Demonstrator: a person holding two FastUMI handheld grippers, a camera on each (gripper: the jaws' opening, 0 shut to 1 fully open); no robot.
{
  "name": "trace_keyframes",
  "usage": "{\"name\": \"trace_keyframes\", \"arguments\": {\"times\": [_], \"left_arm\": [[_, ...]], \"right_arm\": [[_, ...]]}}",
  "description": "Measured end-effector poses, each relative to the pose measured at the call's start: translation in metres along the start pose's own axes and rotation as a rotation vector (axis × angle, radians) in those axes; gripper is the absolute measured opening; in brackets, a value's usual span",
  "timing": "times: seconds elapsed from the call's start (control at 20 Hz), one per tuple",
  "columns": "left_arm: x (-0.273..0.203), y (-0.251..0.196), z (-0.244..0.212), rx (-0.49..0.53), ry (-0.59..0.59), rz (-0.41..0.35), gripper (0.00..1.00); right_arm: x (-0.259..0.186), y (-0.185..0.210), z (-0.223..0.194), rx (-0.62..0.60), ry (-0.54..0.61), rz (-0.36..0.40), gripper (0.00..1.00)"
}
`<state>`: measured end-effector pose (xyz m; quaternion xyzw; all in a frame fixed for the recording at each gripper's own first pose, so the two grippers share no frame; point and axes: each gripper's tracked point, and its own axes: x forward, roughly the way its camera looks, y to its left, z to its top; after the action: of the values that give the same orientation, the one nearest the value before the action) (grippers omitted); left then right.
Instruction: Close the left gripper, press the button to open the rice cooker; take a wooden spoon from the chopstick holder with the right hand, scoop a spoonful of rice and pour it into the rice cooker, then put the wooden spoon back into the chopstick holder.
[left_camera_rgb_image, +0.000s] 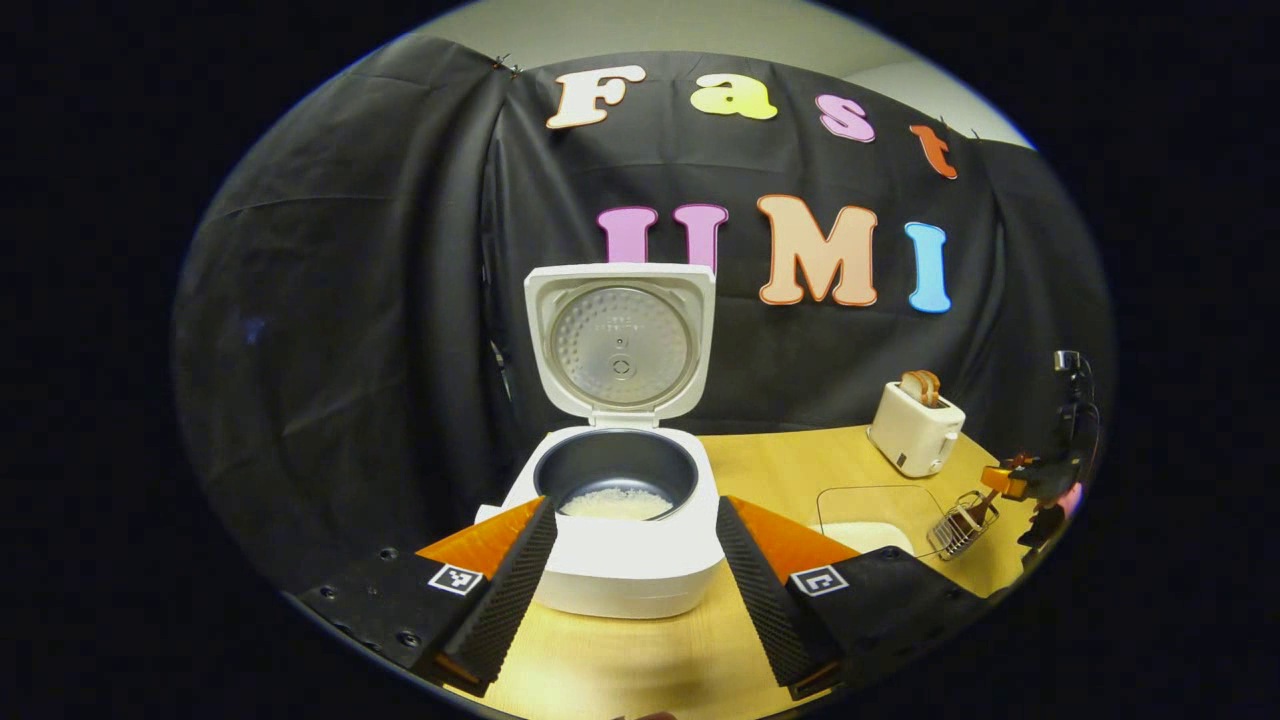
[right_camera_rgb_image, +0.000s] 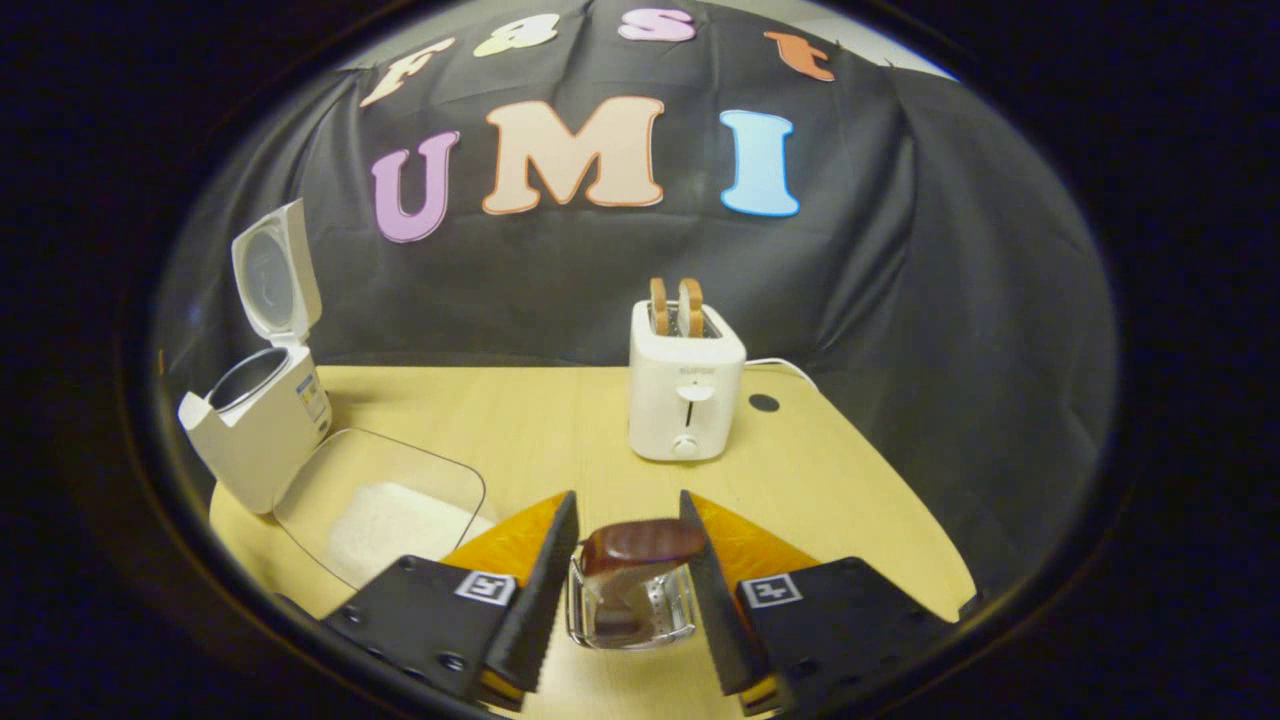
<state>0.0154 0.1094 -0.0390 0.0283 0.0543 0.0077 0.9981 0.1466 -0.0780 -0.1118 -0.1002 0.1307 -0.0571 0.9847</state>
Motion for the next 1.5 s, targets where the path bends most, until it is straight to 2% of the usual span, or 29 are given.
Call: {"name": "trace_keyframes", "arguments": {"times": [0.25,0.4,0.45,0.5,0.6,0.9,0.95,1.0,1.15,1.3,1.5], "left_arm": [[0.008,-0.008,0.011,-0.075,-0.018,-0.073,0.95],[0.016,-0.008,0.025,-0.094,-0.04,-0.097,0.95],[0.02,-0.01,0.032,-0.098,-0.049,-0.117,0.95],[0.024,-0.013,0.04,-0.102,-0.063,-0.137,0.95],[0.035,-0.015,0.061,-0.093,-0.094,-0.165,0.94],[0.081,-0.013,0.136,-0.087,-0.186,-0.21,0.93],[0.09,-0.01,0.149,-0.085,-0.201,-0.205,0.94],[0.101,-0.005,0.164,-0.082,-0.215,-0.195,0.94],[0.131,0.01,0.199,-0.112,-0.231,-0.162,0.9],[0.165,0.022,0.222,-0.163,-0.219,-0.131,0.93],[0.211,0.049,0.232,-0.107,-0.181,-0.055,0.93]], "right_arm": [[-0.029,-0.022,0.021,0.025,-0.025,-0.044,0.87],[-0.051,-0.033,0.033,0.067,-0.047,-0.061,0.88],[-0.058,-0.035,0.037,0.075,-0.055,-0.063,0.94],[-0.064,-0.038,0.04,0.082,-0.061,-0.069,0.9],[-0.078,-0.042,0.043,0.097,-0.075,-0.079,0.9],[-0.116,-0.03,0.047,0.14,-0.101,-0.073,0.96],[-0.121,-0.027,0.048,0.138,-0.103,-0.071,0.91],[-0.126,-0.023,0.049,0.135,-0.105,-0.069,0.95],[-0.141,-0.015,0.053,0.128,-0.111,-0.069,0.91],[-0.151,-0.008,0.057,0.135,-0.122,-0.069,0.91],[-0.158,-0.006,0.056,0.143,-0.122,-0.077,0.91]]}}
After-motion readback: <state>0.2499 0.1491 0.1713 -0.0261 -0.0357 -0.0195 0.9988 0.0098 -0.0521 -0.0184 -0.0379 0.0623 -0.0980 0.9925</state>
